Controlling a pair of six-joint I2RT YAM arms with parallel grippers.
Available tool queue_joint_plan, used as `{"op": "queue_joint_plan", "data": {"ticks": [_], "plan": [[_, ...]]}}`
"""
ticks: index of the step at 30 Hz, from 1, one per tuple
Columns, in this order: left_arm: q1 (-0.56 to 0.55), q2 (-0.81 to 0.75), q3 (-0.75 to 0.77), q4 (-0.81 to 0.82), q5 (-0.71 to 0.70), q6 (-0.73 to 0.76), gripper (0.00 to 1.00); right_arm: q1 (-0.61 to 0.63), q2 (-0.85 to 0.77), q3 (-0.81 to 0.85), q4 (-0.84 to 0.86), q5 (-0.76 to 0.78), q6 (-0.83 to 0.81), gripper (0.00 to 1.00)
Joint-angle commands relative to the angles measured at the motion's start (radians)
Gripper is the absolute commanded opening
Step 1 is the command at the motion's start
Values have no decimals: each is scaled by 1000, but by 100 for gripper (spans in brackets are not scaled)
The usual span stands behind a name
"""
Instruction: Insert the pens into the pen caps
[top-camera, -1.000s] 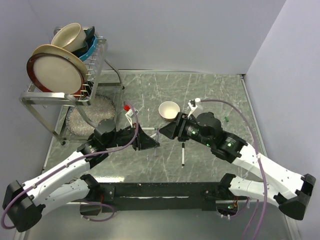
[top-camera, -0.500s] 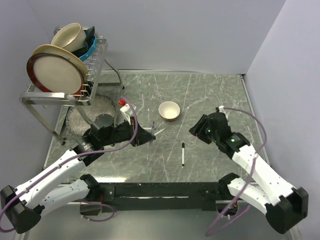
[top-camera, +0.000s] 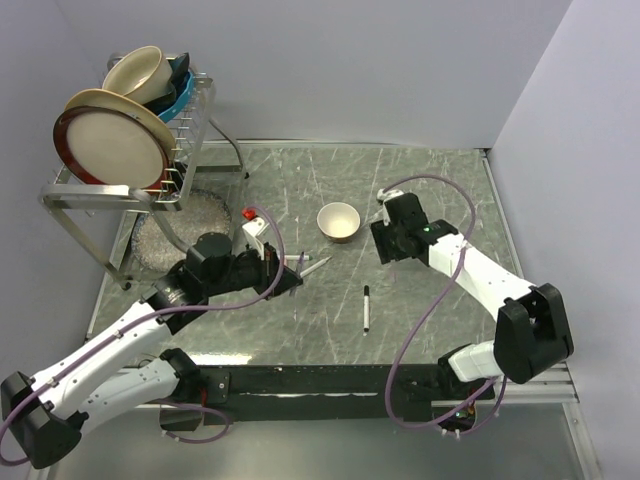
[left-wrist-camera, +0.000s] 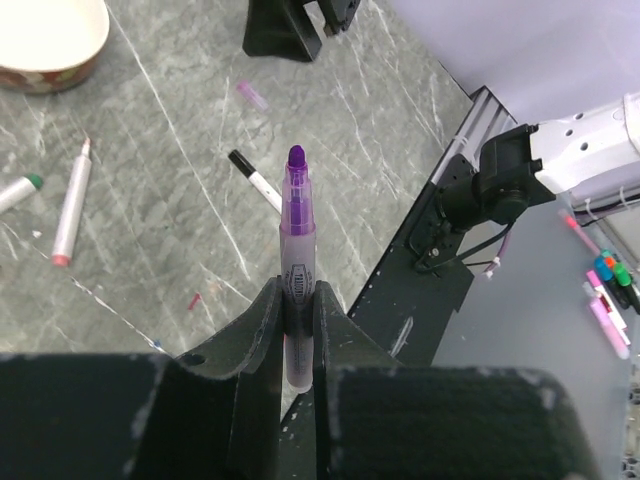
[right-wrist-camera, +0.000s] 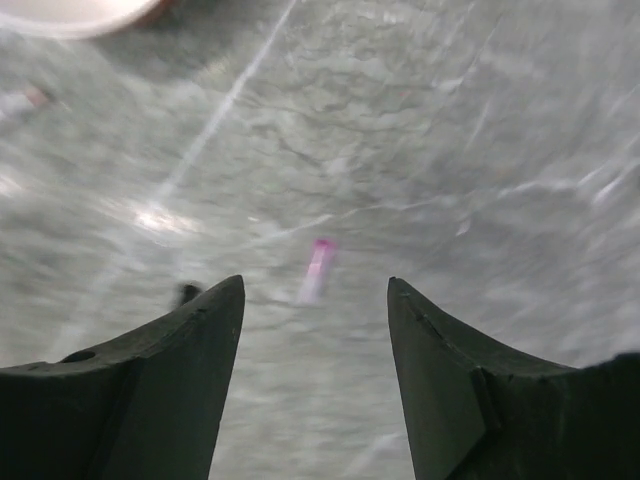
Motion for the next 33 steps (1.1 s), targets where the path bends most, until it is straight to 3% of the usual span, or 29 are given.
{"op": "queue_joint_plan", "data": {"ticks": [1, 6, 14, 33], "plan": [[-1, -49, 6, 25, -18, 45, 1, -4, 2, -66, 36, 45, -434, 65], [1, -80, 4, 28, -56, 50, 1, -6, 19, -169, 141, 90, -607, 64], [1, -120, 0, 25, -101, 52, 1, -11, 12, -269, 293, 78, -739, 66], [-1, -140, 0, 22, -125, 55, 1, 52, 6, -309, 292, 16, -783, 67]]}}
